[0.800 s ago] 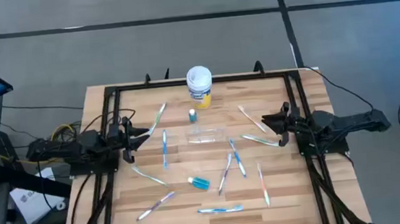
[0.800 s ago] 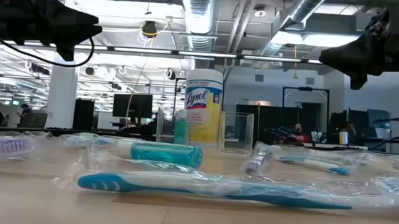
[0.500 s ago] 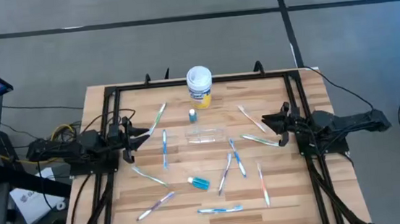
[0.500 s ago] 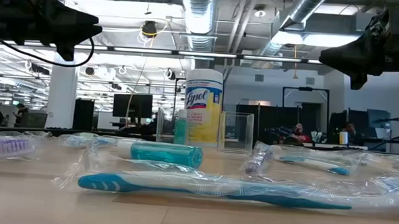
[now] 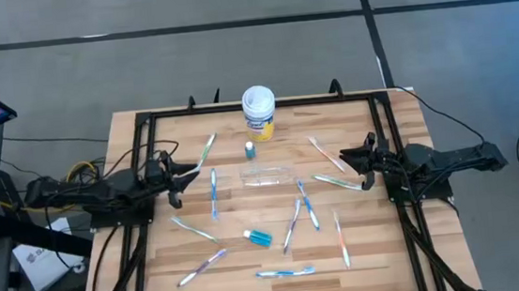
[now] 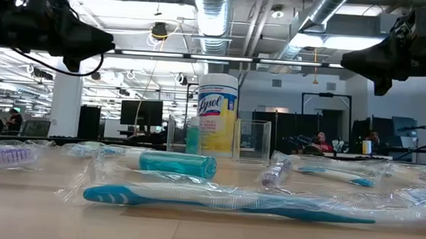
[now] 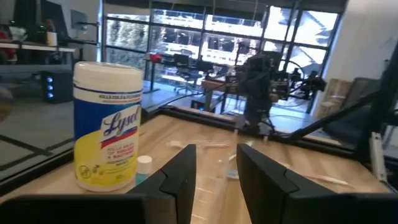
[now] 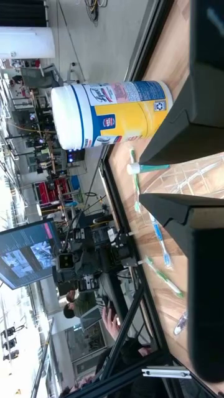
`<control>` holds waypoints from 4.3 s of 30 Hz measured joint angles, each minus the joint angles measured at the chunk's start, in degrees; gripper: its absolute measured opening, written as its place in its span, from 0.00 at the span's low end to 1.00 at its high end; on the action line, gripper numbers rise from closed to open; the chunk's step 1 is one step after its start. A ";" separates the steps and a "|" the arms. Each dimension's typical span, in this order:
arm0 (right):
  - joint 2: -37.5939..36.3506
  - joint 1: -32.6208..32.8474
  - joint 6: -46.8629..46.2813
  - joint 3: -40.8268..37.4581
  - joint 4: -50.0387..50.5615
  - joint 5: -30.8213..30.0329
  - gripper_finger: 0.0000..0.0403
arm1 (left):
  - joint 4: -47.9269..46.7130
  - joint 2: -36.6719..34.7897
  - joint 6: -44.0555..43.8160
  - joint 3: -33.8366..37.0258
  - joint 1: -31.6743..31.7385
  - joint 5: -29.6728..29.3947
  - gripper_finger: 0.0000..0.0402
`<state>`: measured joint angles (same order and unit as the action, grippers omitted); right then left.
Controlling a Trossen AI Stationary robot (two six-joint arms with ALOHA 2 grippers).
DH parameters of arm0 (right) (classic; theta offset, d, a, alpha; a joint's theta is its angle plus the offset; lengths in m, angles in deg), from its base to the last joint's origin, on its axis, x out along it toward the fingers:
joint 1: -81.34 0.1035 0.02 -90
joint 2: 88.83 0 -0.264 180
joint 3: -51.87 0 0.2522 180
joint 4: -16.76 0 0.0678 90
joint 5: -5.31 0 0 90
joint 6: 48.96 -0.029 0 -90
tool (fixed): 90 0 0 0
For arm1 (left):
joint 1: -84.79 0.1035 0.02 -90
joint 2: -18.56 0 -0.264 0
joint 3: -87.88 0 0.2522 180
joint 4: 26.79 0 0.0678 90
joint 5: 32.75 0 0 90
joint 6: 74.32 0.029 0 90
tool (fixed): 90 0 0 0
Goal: Pick & Place toothbrushing station
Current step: Put the top blue mouthwash into the transparent organizer
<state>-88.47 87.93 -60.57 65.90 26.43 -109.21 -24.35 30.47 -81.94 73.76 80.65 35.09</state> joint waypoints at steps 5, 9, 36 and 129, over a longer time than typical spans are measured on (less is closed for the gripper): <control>-0.02 0.00 0.02 0.02 0.00 -0.02 0.19 | 8.35 10.22 1.34 0.00 2.29 0.04 0.28; -0.01 0.02 0.19 0.01 -0.02 -0.76 0.19 | 15.39 18.76 1.35 0.00 4.72 1.46 0.28; 0.00 0.02 0.17 0.00 -0.02 -1.11 0.19 | 40.57 65.89 7.79 -13.31 20.24 13.57 0.28; -0.02 -0.02 0.13 0.02 -0.07 -1.11 0.19 | 39.22 90.25 8.90 -30.08 26.09 21.00 0.44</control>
<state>-88.49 87.91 -60.44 65.92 26.36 -110.32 14.86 120.71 -73.05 43.68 106.74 56.10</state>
